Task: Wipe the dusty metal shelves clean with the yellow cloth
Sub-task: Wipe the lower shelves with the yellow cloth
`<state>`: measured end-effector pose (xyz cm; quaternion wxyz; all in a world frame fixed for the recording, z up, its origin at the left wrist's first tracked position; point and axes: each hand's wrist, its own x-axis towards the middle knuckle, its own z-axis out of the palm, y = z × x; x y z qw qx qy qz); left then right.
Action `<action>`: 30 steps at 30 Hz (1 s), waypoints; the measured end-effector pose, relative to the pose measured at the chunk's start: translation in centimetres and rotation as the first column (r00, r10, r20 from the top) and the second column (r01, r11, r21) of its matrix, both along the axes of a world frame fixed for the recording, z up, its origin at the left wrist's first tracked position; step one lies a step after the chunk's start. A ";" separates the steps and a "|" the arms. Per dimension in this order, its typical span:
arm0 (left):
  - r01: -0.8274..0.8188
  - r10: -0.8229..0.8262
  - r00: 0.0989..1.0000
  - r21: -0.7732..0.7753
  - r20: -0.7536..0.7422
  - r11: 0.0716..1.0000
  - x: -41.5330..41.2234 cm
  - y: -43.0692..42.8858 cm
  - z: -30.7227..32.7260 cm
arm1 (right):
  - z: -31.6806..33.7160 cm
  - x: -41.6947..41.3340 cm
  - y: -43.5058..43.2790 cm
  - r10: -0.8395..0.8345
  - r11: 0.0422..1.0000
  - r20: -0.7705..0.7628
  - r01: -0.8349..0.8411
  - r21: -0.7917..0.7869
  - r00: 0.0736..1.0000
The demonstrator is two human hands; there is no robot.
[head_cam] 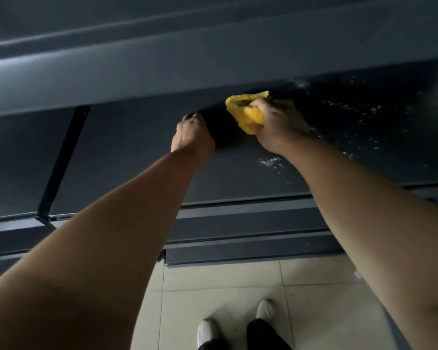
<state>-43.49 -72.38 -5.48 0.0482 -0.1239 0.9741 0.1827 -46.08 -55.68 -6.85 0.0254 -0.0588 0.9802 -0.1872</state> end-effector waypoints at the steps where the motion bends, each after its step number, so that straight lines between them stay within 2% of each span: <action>1: -0.013 0.014 1.000 -0.025 0.017 1.000 0.3 0.2 0.0 | 0.2 0.6 -0.1 0.026 1.000 0.001 -0.026 0.010 1.000; 5: 0.025 -0.015 0.998 -0.164 0.064 0.986 1.7 1.4 0.4 | 1.0 3.6 0.2 0.087 0.994 0.025 -0.088 0.059 0.996; 10: 0.040 -0.022 0.992 -0.139 0.128 0.990 3.4 2.4 1.3 | 1.3 7.5 0.6 0.074 0.992 0.060 -0.080 0.097 0.995; 14: 0.054 -0.038 0.989 -0.111 0.140 0.992 5.0 2.4 1.7 | 1.6 10.5 1.6 0.015 0.998 0.062 -0.019 0.061 0.998; 18: 0.103 -0.085 0.982 -0.103 0.168 0.989 6.5 2.2 1.9 | 1.8 12.9 3.4 -0.151 0.986 0.059 0.146 0.083 0.987; 22: 0.161 -0.156 0.980 -0.037 0.123 0.986 7.7 2.3 2.1 | 1.4 14.3 3.4 -0.270 0.961 0.038 0.267 0.067 0.962; 26: 0.190 -0.195 0.980 0.106 0.037 0.976 8.8 3.2 2.8 | 2.2 14.3 2.2 -0.189 0.980 0.166 0.197 -0.034 0.968; 28: 0.188 -0.191 0.981 0.177 0.003 0.966 9.1 4.0 3.2 | 2.9 14.5 2.2 -0.136 0.973 0.265 0.179 -0.143 0.955; 30: 0.188 -0.186 0.982 0.240 -0.030 0.952 9.4 5.2 3.6 | 3.5 14.8 3.2 -0.126 0.928 0.348 0.234 -0.291 0.929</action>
